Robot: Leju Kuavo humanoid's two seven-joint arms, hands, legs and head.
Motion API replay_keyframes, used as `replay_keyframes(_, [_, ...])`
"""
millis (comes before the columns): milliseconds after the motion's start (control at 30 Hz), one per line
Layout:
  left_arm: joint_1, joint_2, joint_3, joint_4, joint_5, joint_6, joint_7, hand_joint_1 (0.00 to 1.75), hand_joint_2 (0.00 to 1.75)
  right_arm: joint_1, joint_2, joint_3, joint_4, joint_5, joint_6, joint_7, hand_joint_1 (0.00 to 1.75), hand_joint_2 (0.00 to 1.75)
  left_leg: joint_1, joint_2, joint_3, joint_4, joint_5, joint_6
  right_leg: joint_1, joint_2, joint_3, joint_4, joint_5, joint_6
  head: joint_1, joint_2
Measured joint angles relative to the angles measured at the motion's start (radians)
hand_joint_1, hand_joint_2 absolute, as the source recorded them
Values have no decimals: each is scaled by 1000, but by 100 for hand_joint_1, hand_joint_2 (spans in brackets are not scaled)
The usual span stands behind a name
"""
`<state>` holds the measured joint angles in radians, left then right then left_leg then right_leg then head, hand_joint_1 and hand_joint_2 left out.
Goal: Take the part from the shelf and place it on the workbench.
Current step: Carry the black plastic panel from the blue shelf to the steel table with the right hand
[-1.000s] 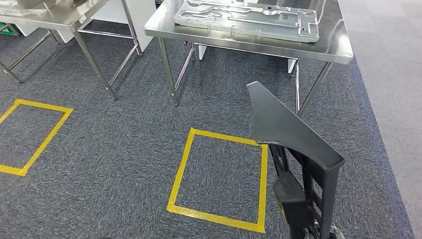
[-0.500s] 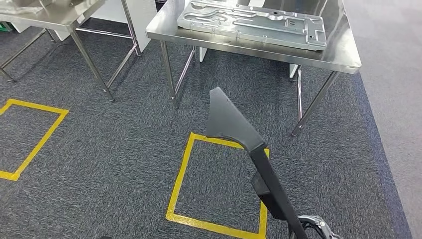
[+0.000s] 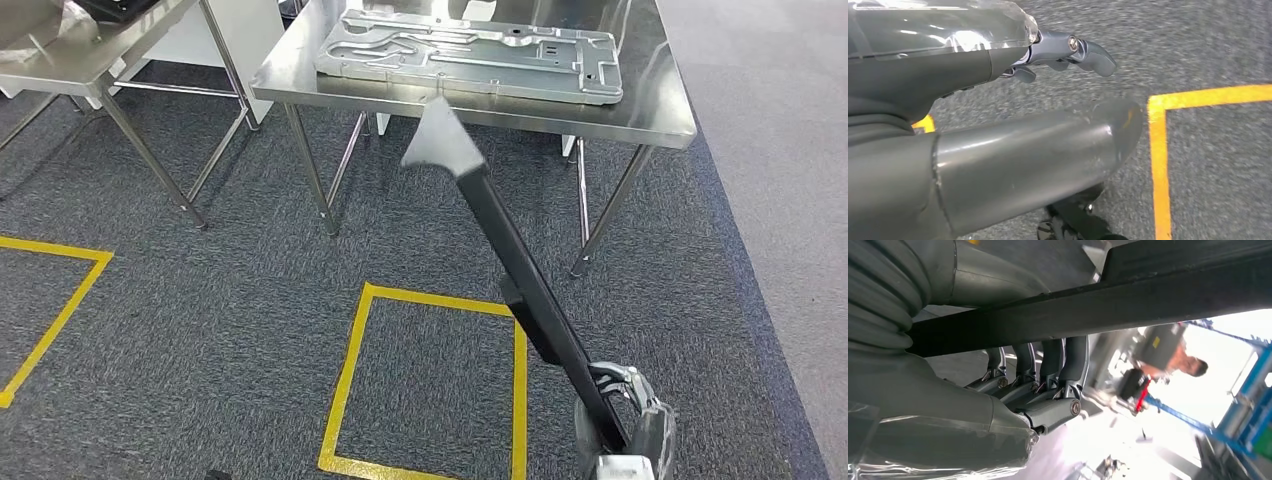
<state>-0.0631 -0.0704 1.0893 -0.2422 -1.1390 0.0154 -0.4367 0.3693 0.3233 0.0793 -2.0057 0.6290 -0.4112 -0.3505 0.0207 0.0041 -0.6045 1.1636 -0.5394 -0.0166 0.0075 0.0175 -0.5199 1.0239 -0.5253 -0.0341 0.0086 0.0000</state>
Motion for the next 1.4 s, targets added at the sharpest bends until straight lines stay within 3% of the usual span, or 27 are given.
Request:
replay_keyframes(67, [-9,2,-8,0,-16,-5,6,0,0,-78,-9,37,36,26,-53,48,175,175,-7,1,17,-83,47,7,0,0,13,2,-12,8,-1,0])
replay_keyframes(133, [-18,2,-17,1,-30,-7,16,0,0,-153,-20,73,76,69,-100,94,175,175,-14,1,17,-105,46,19,0,0,15,3,-16,20,-2,0])
replay_keyframes(233, [-27,3,-30,1,-43,-8,31,0,0,-255,-48,115,123,158,-140,168,175,175,-8,-3,35,-126,50,38,-1,-3,8,31,-23,37,-2,0])
replay_keyframes(300, [-33,4,-38,1,-47,-11,36,0,0,-320,-71,132,146,210,-142,208,175,175,-4,-3,52,-136,47,44,-6,-7,-43,116,-55,48,3,0])
replay_keyframes(367, [-36,5,-42,1,-51,-13,38,0,0,-372,-94,143,167,243,-117,244,175,175,-2,-4,62,-138,37,46,-14,-9,-130,235,-92,61,5,0])
replay_keyframes(400, [-36,5,-43,1,-53,-14,39,0,0,-390,-106,147,178,253,-96,263,175,175,-1,-5,69,-138,31,45,-18,-11,-165,270,-95,66,4,0])
replay_keyframes(433, [-36,5,-43,1,-55,-14,39,0,0,-404,-116,152,189,263,-71,282,175,175,1,-7,78,-138,24,43,-22,-12,-184,271,-77,70,4,0])
replay_keyframes(500, [-36,5,-44,1,-57,-17,40,0,0,-430,-137,162,210,290,-19,319,175,175,6,-11,102,-138,6,36,-26,-14,-173,177,14,72,5,0])
replay_keyframes(533, [-36,5,-44,1,-58,-18,41,0,0,-446,-149,168,225,312,10,339,175,175,8,-12,115,-139,-3,31,-26,-15,-159,117,59,72,5,0])
replay_keyframes(600, [-41,5,-45,1,-60,-21,43,0,0,-486,-173,184,261,374,78,381,175,175,9,-12,127,-144,-17,18,-19,-19,-141,37,93,61,8,0])
replay_keyframes(733, [-50,6,-46,1,-62,-26,48,0,0,-537,-214,229,331,512,167,443,175,175,7,-10,145,-125,-24,-6,-16,-18,-115,13,87,28,7,0])
replay_keyframes(800, [-53,8,-46,1,-62,-28,49,0,0,-557,-225,255,356,559,181,460,175,175,9,-10,104,-44,-52,-7,-16,-17,-97,9,79,14,1,0])
replay_keyframes(867, [-53,9,-46,1,-62,-30,51,0,0,-575,-236,275,375,603,191,473,175,175,6,-10,19,82,-101,-8,-11,-16,-86,9,67,5,-4,0])
replay_keyframes(900, [-52,10,-46,1,-62,-30,52,0,0,-581,-243,286,385,632,199,479,175,175,5,-10,-20,124,-117,-8,-8,-14,-78,9,60,3,-5,0])
replay_keyframes(933, [-50,10,-46,1,-62,-30,53,0,0,-586,-251,296,394,664,207,484,175,175,3,-10,-45,135,-116,-6,-5,-13,-69,9,52,2,-6,0])
replay_keyframes(967, [-48,10,-46,1,-62,-30,55,0,0,-591,-259,306,403,692,215,490,175,175,1,-10,-53,112,-91,-3,-2,-13,-58,9,44,2,-6,0])
replay_keyframes(1033, [-47,12,-46,1,-62,-30,56,0,0,-601,-274,321,421,723,224,496,175,175,-4,-9,-36,-2,10,12,2,-12,-35,9,27,4,-5,0])
replay_keyframes(1100, [-46,15,-46,1,-62,-31,56,0,0,-615,-283,331,435,738,229,499,175,175,-14,-9,-22,-88,66,26,3,-10,-26,10,15,11,-3,0])
replay_keyframes(1167, [-45,18,-46,2,-63,-31,59,0,0,-628,-290,342,446,763,236,503,175,175,-19,-9,-20,-109,71,36,3,-7,-25,15,14,24,-2,0])
replay_keyframes(1267, [-47,19,-46,2,-63,-32,64,0,0,-648,-305,358,458,810,248,506,175,175,-11,-11,4,-125,83,49,1,-9,-34,52,1,43,-1,0])
replay_keyframes(1300, [-48,19,-46,2,-63,-32,65,0,0,-658,-309,365,462,823,252,506,175,175,-9,-12,10,-129,82,52,-1,-10,-57,92,-17,49,0,0])
replay_keyframes(1400, [-49,20,-46,2,-64,-34,67,0,0,-689,-326,390,478,872,262,507,175,175,-8,-11,20,-131,72,56,-13,-12,-170,256,-76,65,2,0])
